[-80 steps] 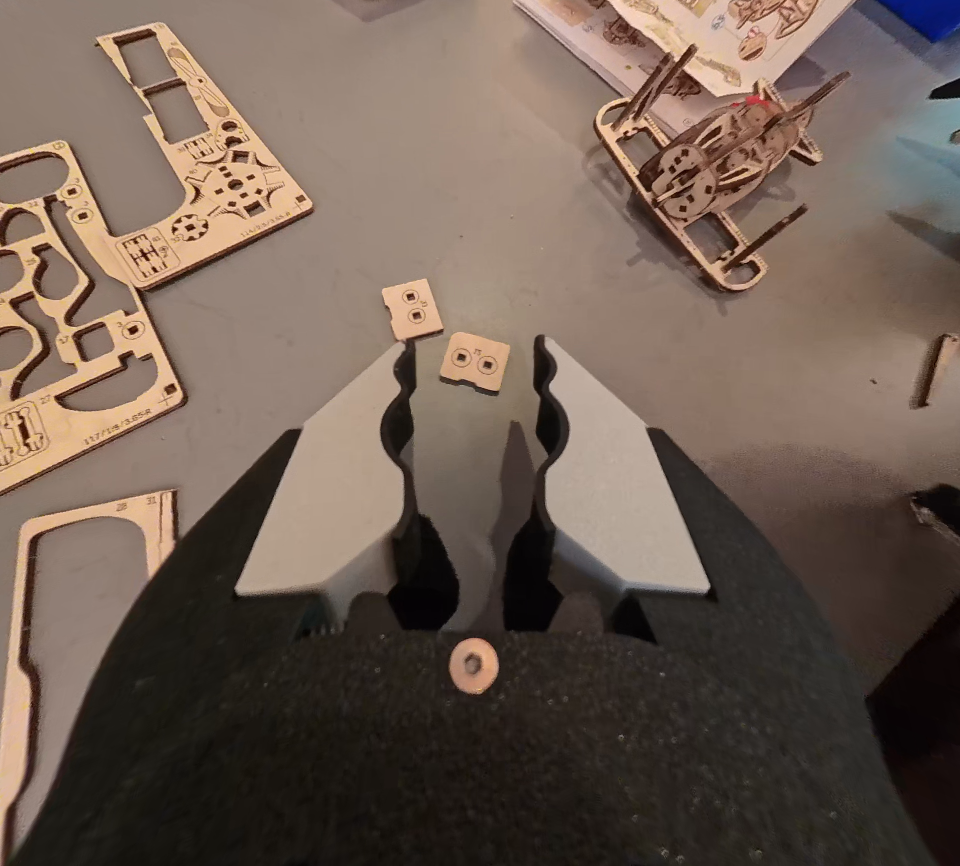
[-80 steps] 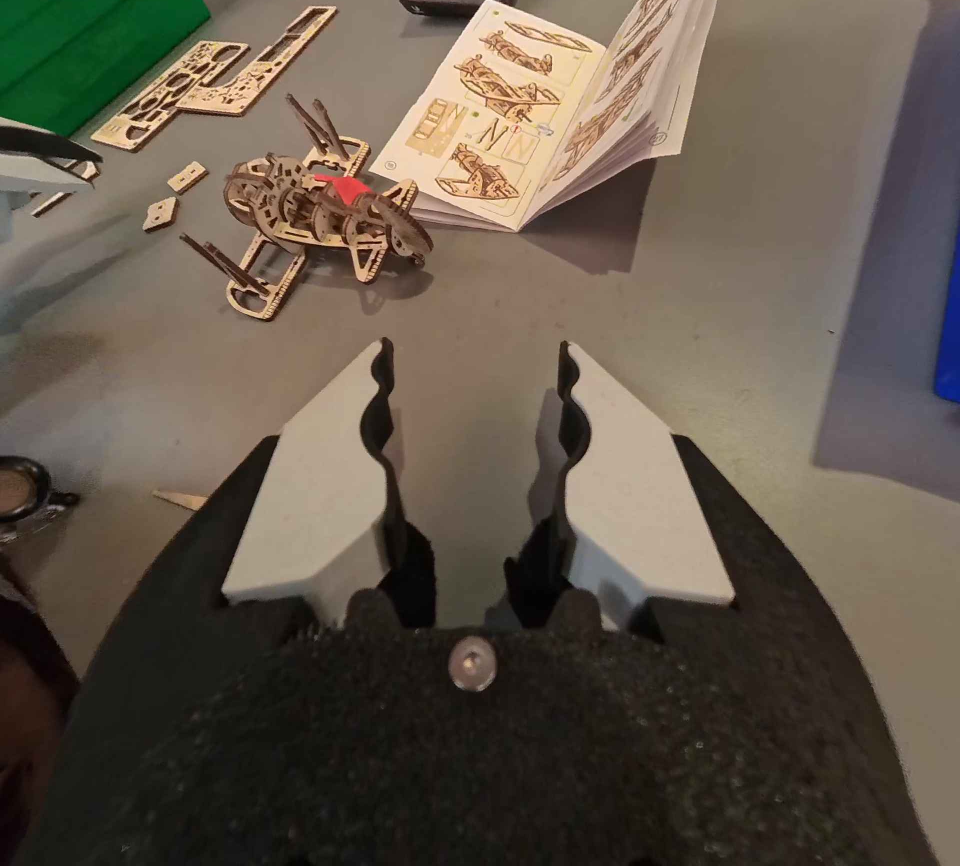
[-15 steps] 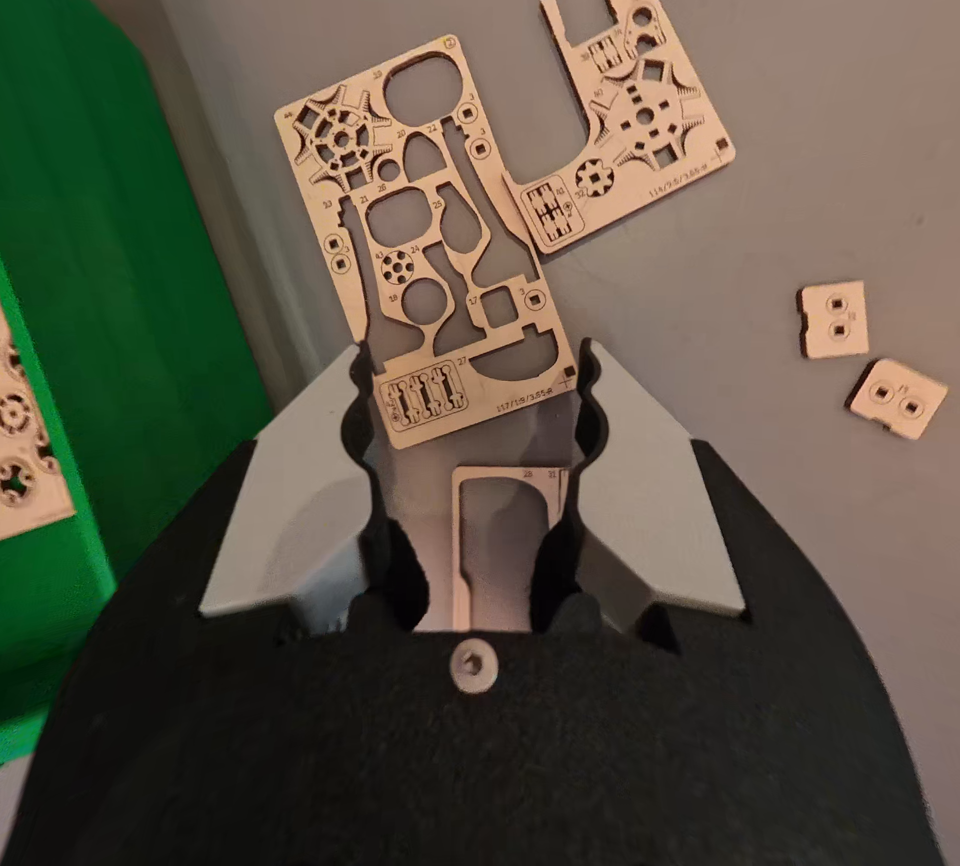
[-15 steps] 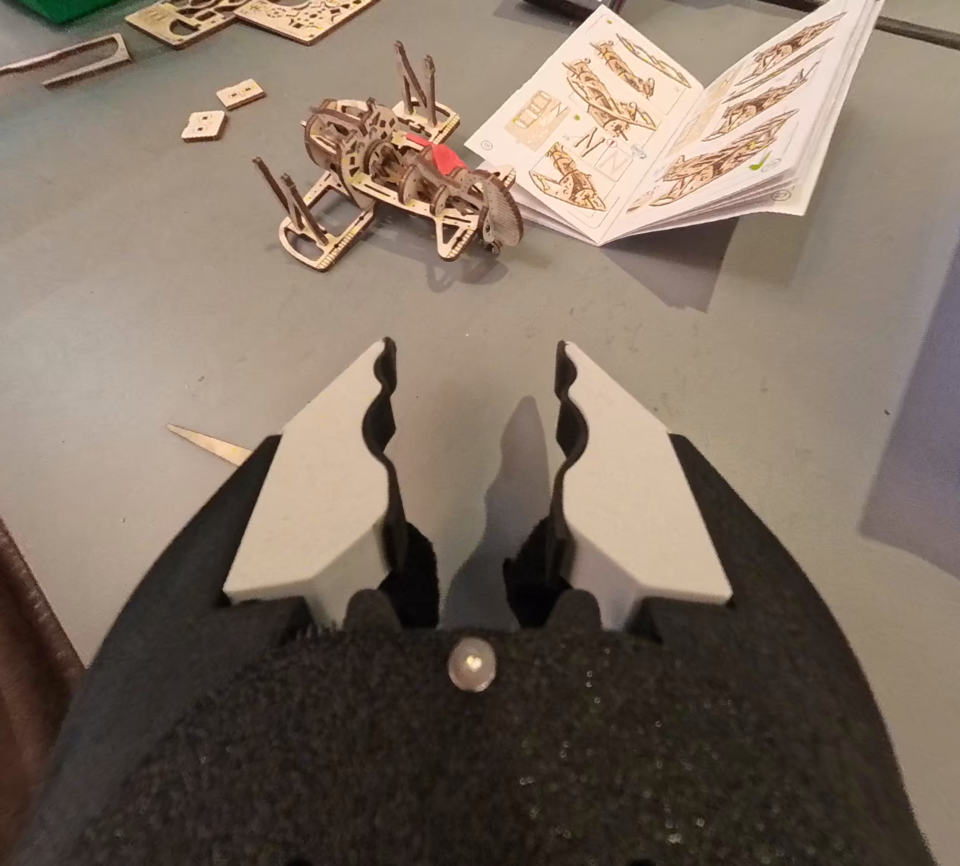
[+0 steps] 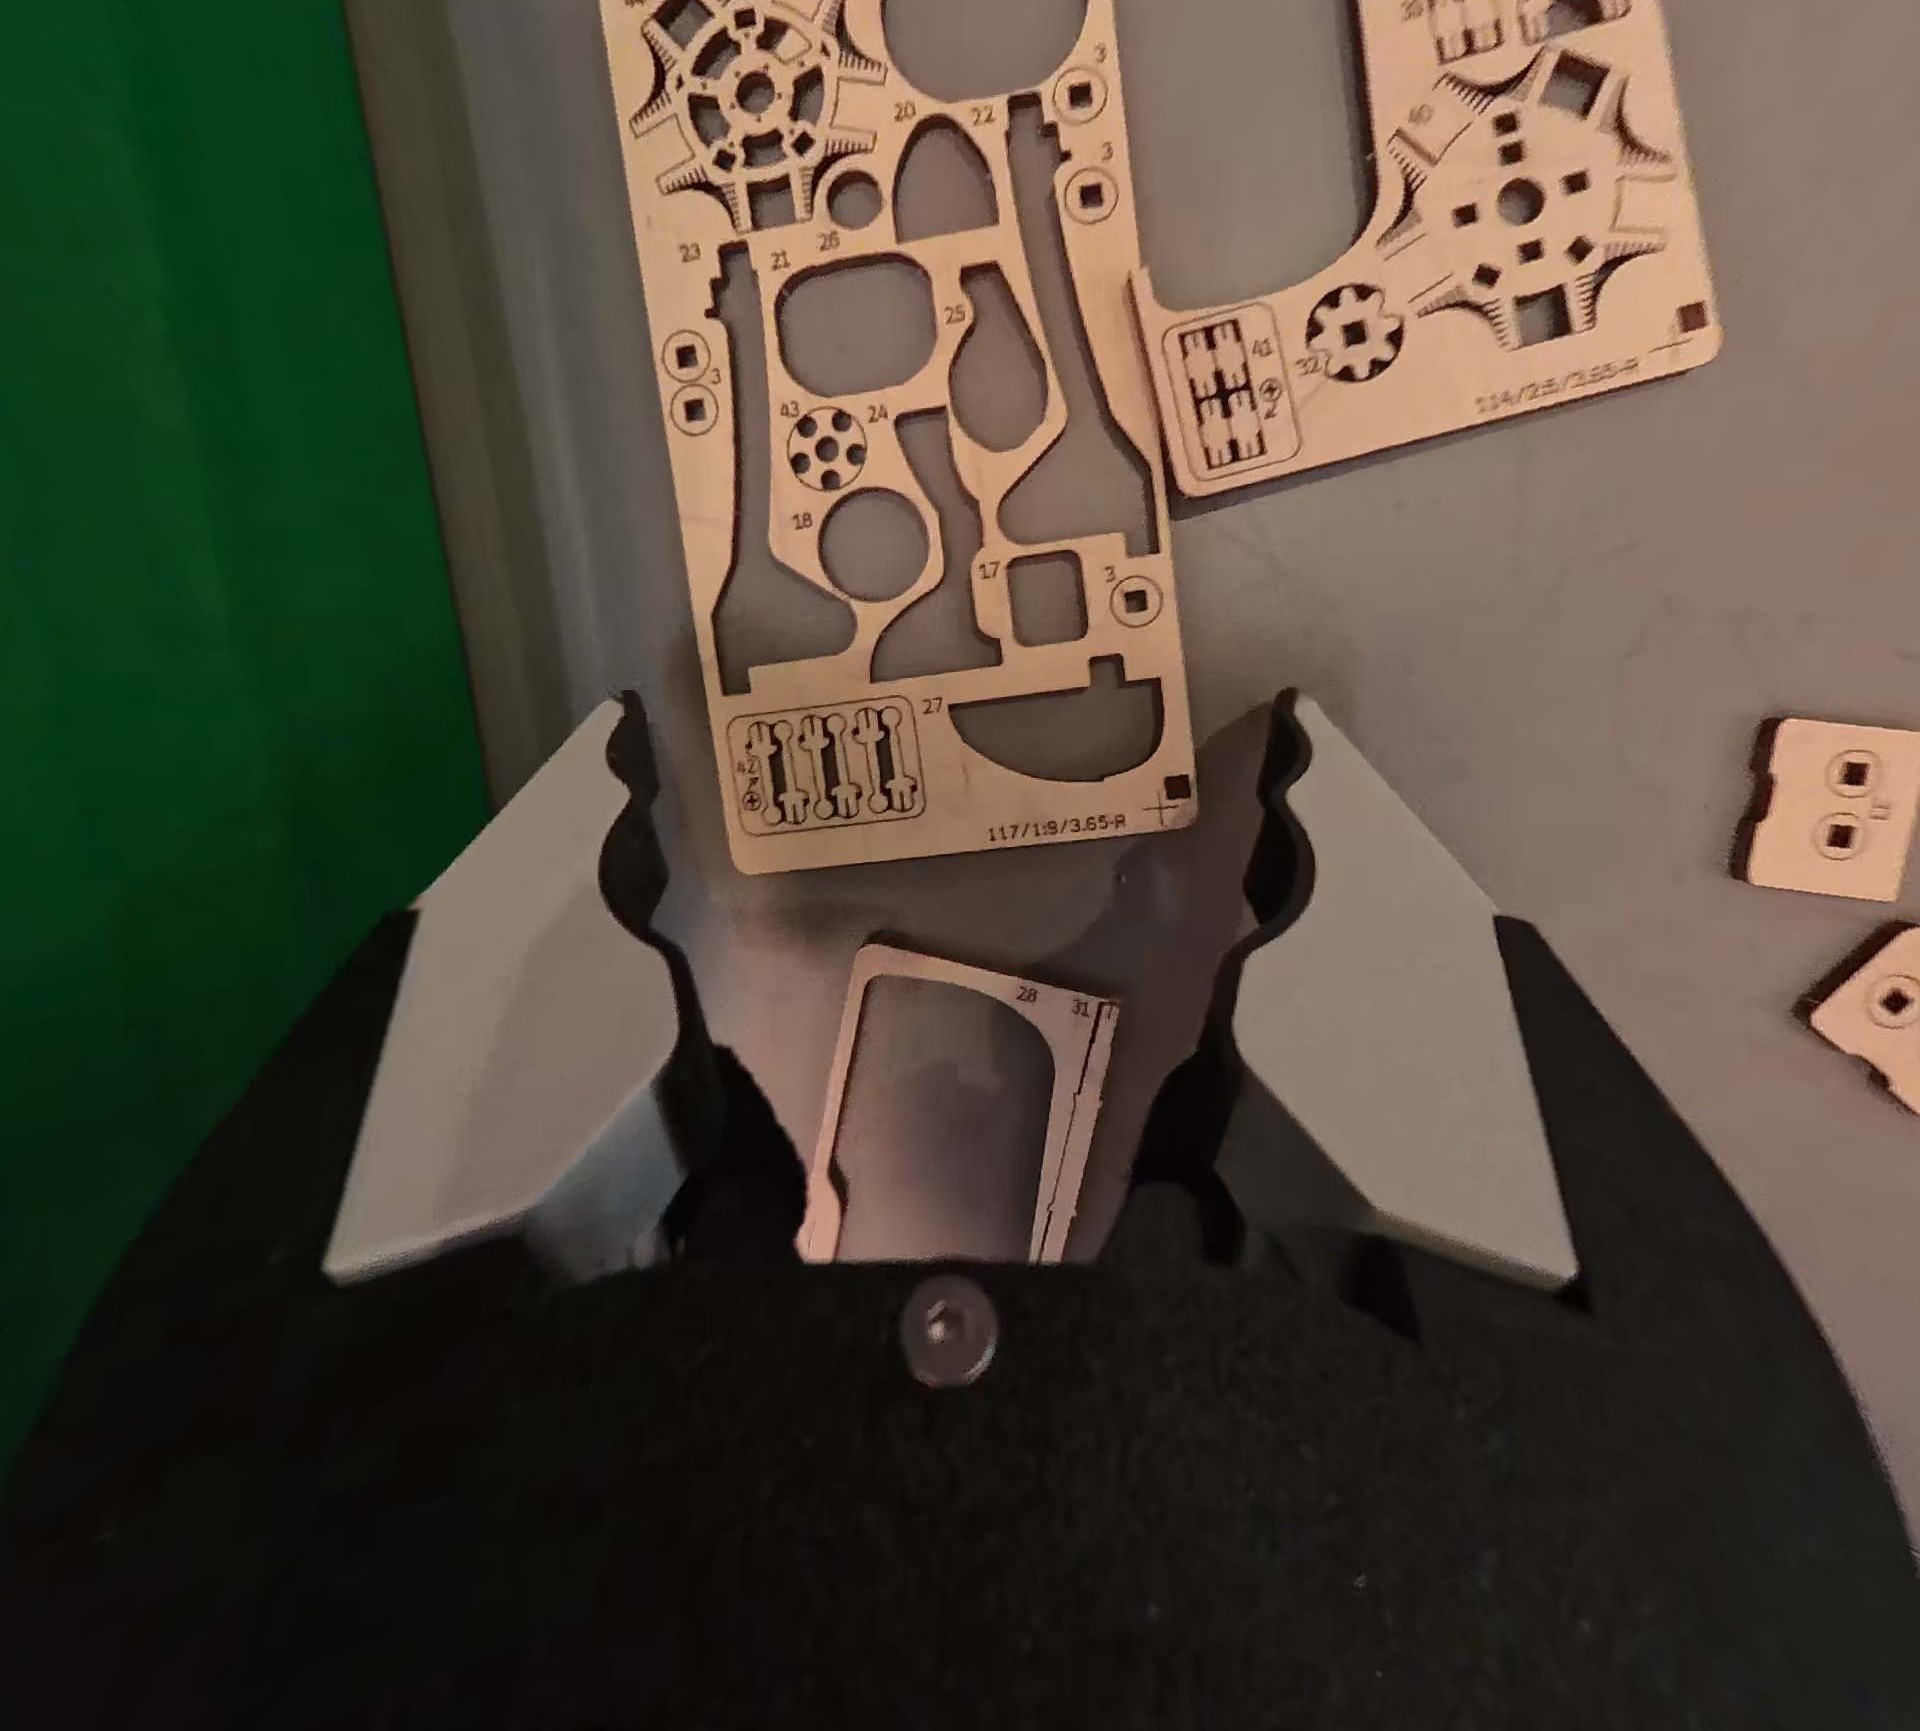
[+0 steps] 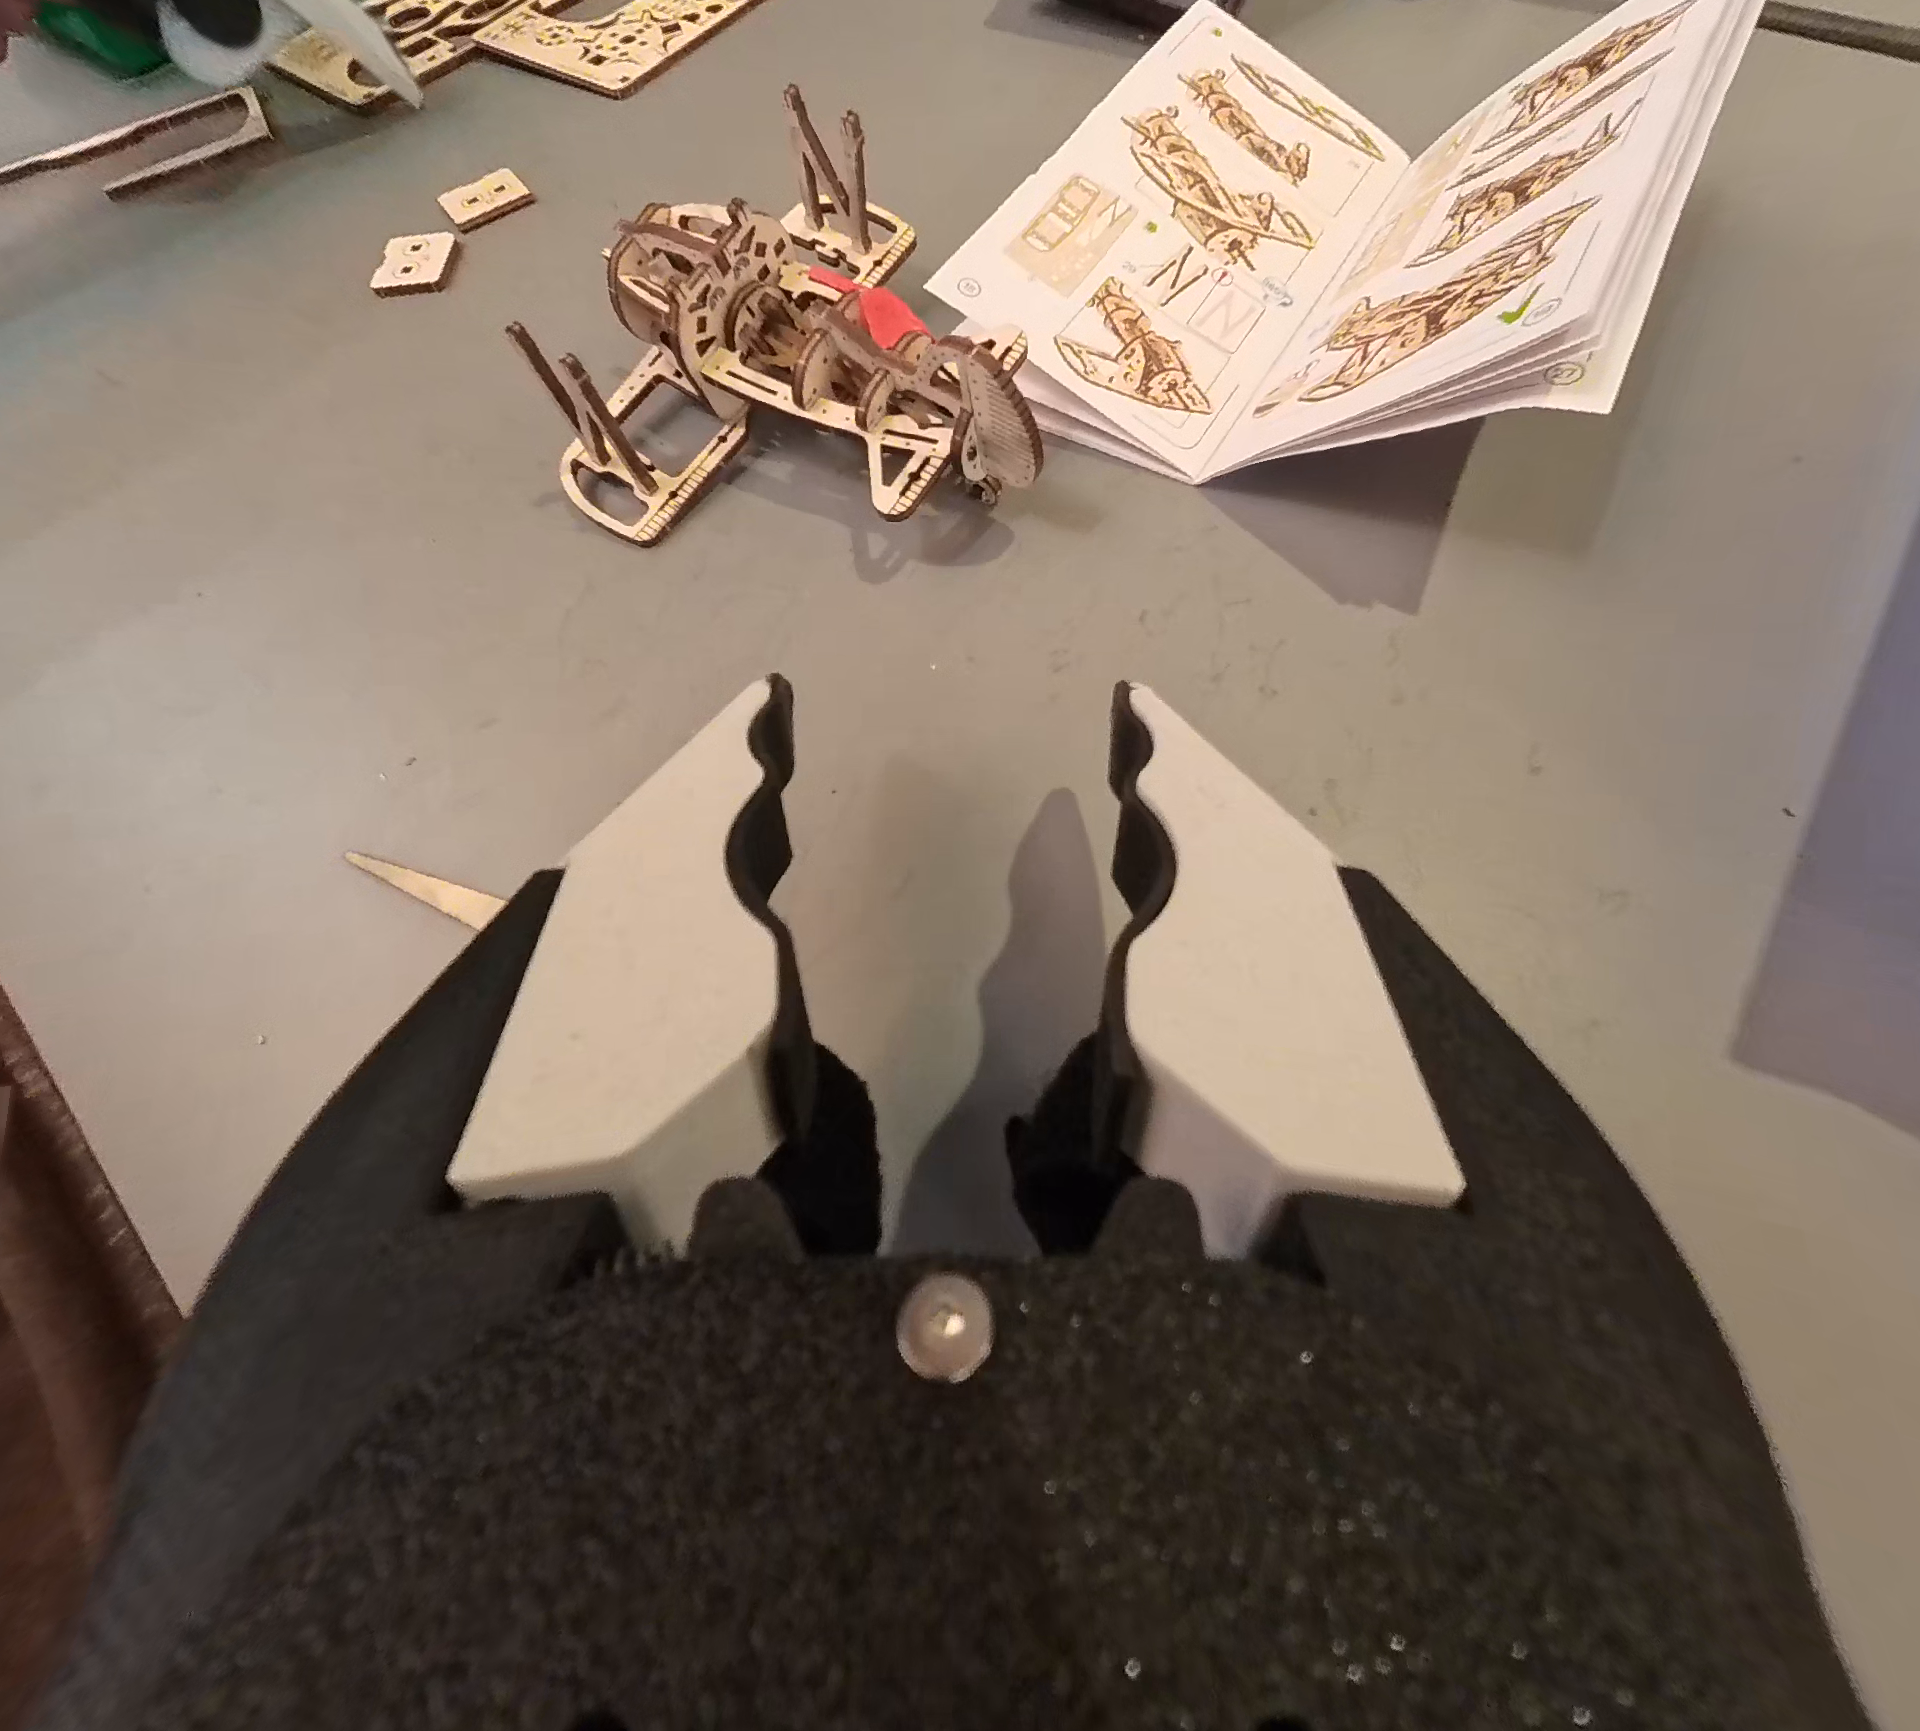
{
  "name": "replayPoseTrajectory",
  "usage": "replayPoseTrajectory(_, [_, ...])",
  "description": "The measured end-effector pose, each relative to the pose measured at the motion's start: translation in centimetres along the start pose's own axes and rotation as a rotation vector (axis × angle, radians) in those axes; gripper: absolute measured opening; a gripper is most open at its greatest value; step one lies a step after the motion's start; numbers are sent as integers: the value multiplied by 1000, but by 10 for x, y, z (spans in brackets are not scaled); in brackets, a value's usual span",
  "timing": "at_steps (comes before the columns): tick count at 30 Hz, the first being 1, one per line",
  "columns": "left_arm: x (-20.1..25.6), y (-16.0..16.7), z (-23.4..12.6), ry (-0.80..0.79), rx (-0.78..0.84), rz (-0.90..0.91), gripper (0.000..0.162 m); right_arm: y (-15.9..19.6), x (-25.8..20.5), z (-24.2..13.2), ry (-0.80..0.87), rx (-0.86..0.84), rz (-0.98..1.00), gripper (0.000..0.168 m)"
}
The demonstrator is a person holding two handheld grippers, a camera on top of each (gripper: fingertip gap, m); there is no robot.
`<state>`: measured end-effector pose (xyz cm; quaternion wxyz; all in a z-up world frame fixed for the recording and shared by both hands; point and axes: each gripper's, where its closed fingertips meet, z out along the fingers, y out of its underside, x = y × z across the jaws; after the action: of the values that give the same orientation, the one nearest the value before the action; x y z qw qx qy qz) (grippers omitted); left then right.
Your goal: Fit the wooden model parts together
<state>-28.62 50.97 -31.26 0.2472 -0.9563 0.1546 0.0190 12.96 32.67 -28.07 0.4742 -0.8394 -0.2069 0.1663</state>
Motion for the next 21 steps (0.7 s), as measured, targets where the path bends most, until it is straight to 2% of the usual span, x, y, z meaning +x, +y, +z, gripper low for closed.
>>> replayPoseTrajectory(21, [5, 7, 2, 86, -11, -58, 91, 7, -3, 4, -2, -50, -30, 58])
